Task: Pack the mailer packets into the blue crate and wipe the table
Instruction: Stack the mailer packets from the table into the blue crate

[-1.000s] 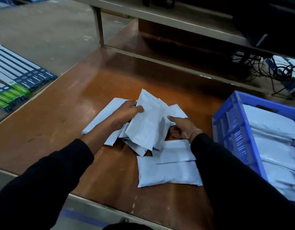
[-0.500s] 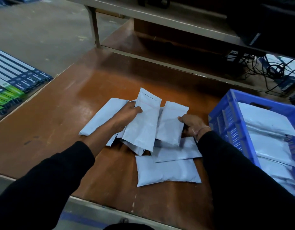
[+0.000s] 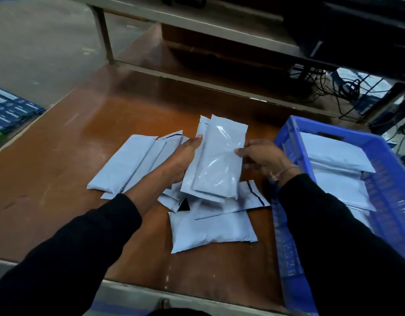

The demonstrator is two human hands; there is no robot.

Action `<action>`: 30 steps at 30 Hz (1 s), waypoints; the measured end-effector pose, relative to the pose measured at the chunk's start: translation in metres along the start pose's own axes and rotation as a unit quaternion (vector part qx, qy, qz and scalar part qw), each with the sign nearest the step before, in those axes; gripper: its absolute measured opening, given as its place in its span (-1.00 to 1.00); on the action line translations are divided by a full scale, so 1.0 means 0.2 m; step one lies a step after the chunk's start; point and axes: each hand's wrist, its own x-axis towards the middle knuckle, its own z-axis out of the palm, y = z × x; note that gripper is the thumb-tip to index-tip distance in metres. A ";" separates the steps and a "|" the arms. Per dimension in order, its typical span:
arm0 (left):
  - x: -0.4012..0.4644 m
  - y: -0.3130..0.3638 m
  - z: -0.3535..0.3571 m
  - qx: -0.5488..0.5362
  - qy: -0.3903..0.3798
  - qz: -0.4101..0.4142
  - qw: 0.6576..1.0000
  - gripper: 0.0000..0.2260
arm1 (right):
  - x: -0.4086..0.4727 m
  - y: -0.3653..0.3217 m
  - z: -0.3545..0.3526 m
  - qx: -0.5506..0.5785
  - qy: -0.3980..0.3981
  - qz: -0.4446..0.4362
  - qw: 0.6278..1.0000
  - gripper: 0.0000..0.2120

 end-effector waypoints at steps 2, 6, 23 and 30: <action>-0.01 0.01 0.04 0.019 -0.044 0.009 0.999 -0.53 | -0.03 0.01 0.00 0.016 -0.001 -0.007 1.000 -0.74; -0.04 0.03 0.12 0.138 -0.056 0.071 0.986 -0.52 | -0.08 0.04 -0.06 0.029 0.012 -0.023 0.999 -0.64; -0.12 0.45 0.65 0.389 -0.286 0.182 0.857 -0.52 | -0.33 0.04 -0.96 -0.034 -0.016 -0.271 0.962 -0.49; -0.03 0.48 1.14 0.523 -0.227 0.247 0.784 -0.59 | -0.42 0.28 -1.40 0.026 0.104 -0.226 0.968 -0.73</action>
